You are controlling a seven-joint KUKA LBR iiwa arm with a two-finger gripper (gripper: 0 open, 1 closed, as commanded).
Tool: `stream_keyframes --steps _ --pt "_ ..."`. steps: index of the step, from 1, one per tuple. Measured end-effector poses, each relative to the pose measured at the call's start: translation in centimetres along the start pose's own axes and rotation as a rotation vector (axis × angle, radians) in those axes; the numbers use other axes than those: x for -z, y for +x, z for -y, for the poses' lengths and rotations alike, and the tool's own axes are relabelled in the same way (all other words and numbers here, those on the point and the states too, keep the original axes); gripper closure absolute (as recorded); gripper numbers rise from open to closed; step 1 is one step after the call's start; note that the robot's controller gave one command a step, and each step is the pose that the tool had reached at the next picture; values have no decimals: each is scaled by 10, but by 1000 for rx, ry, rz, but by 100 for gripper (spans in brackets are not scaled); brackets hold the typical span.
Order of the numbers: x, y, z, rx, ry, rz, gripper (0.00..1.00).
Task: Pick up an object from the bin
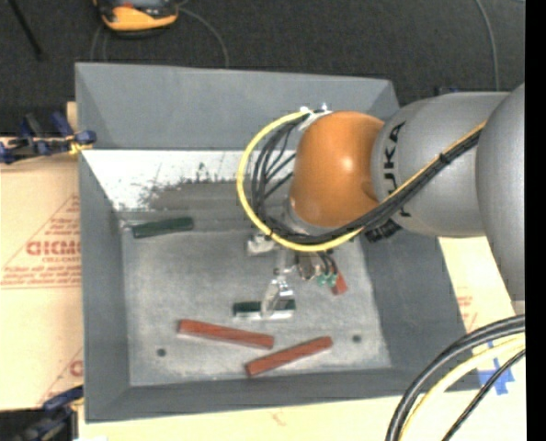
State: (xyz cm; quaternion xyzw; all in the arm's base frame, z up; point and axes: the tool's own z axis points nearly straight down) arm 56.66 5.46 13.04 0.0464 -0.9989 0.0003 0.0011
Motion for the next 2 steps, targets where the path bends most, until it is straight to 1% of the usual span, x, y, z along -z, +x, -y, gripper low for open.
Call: stream_keyframes --steps 1,2 --pt "-4 13 -40 -106 -1 5 0" --pt "-40 22 -57 -61 -1 4 0"
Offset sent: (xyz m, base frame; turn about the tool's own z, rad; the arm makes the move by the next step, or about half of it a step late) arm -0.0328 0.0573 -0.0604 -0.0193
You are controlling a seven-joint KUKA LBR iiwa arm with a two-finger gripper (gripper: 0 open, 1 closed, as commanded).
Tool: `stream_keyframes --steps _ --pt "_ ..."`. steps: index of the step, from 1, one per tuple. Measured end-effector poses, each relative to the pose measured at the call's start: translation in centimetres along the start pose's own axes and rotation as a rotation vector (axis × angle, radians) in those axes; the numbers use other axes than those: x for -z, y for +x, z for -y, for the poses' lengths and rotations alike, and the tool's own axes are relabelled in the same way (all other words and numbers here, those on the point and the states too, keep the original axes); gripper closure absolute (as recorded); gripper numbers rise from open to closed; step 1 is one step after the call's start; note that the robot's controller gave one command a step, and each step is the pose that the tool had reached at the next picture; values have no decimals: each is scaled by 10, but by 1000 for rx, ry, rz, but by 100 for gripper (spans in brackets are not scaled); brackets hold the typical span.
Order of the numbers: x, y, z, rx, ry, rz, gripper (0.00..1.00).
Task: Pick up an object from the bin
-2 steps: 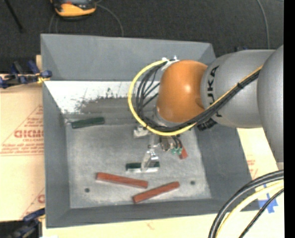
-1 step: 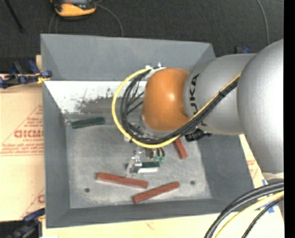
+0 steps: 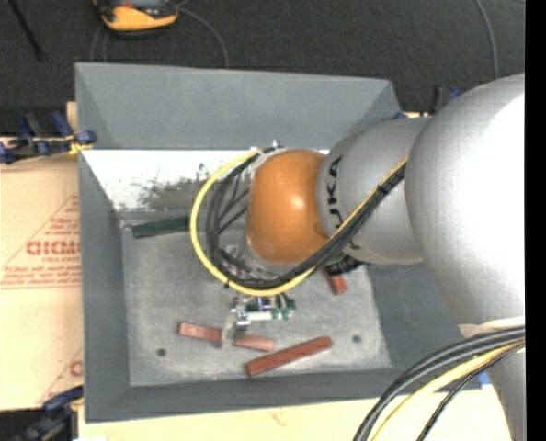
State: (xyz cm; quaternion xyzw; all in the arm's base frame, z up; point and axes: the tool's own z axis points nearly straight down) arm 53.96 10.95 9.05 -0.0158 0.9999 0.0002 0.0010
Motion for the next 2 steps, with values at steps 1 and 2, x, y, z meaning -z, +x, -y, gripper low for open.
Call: stream_keyframes --steps 1,2 --pt "-11 13 -15 -194 9 -12 100" --pt "-11 12 -15 -195 9 -12 100"
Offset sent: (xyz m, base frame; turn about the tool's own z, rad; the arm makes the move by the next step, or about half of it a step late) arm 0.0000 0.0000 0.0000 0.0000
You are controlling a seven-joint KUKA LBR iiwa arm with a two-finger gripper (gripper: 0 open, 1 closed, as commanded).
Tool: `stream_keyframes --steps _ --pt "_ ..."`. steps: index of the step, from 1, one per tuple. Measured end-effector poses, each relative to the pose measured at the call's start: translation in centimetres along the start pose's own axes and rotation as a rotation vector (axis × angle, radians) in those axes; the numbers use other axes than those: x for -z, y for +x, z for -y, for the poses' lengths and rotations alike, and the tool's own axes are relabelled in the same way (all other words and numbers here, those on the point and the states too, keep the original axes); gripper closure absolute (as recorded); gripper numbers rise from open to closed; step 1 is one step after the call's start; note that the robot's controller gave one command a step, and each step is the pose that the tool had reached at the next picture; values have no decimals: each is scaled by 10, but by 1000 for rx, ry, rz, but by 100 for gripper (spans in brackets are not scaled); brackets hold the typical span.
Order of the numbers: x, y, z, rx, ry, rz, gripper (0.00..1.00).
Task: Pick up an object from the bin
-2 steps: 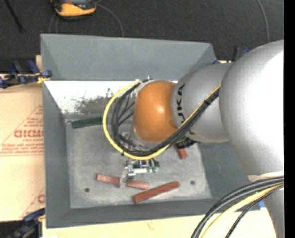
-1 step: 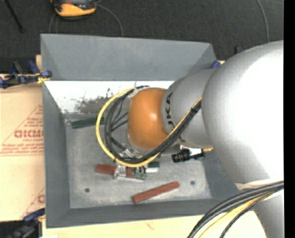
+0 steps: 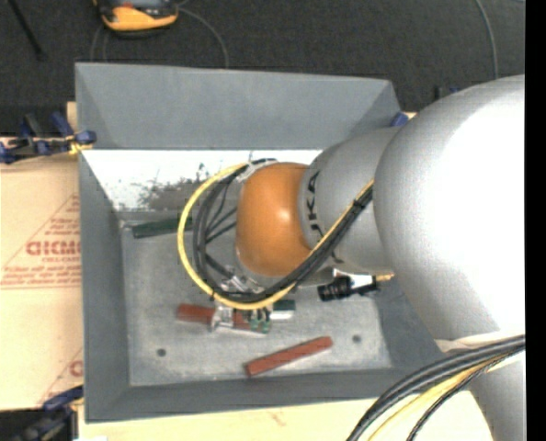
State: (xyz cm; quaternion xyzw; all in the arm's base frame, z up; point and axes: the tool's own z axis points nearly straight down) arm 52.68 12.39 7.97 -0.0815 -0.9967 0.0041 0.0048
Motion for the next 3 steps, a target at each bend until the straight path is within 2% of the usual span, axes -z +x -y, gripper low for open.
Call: stream_keyframes --steps 1,3 --pt "2 1 0 0 -1 0 100" --pt "22 1 0 -1 -8 10 100"
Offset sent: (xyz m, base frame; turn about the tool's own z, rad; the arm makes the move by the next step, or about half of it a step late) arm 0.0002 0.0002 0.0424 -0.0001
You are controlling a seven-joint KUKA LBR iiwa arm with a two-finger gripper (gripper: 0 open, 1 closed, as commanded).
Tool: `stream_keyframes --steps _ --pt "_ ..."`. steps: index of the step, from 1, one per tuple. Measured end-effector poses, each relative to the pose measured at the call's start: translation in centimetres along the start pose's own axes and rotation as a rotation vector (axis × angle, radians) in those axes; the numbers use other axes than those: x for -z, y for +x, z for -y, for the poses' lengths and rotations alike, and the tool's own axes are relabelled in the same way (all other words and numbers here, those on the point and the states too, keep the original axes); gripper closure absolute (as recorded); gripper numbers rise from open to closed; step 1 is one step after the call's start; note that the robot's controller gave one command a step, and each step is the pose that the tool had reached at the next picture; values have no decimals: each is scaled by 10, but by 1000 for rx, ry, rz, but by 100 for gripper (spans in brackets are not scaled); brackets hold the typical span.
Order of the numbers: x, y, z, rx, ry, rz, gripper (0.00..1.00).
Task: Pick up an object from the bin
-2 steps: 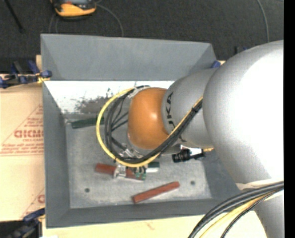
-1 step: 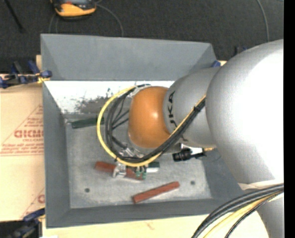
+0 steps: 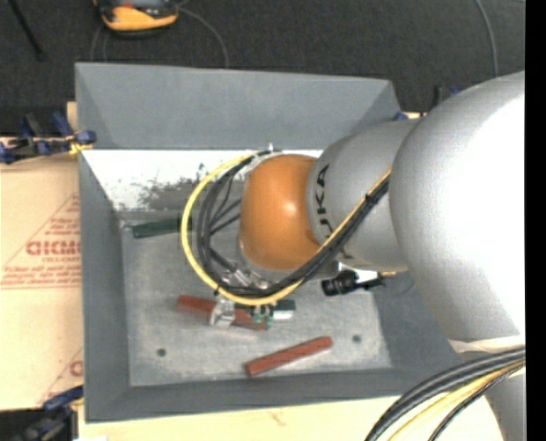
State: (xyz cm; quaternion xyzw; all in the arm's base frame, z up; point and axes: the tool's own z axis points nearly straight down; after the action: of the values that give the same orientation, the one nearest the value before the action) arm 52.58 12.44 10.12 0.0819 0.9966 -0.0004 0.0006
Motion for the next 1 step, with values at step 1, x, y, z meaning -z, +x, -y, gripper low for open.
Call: stream_keyframes --steps 1 --pt "15 1 0 0 1 -4 100"
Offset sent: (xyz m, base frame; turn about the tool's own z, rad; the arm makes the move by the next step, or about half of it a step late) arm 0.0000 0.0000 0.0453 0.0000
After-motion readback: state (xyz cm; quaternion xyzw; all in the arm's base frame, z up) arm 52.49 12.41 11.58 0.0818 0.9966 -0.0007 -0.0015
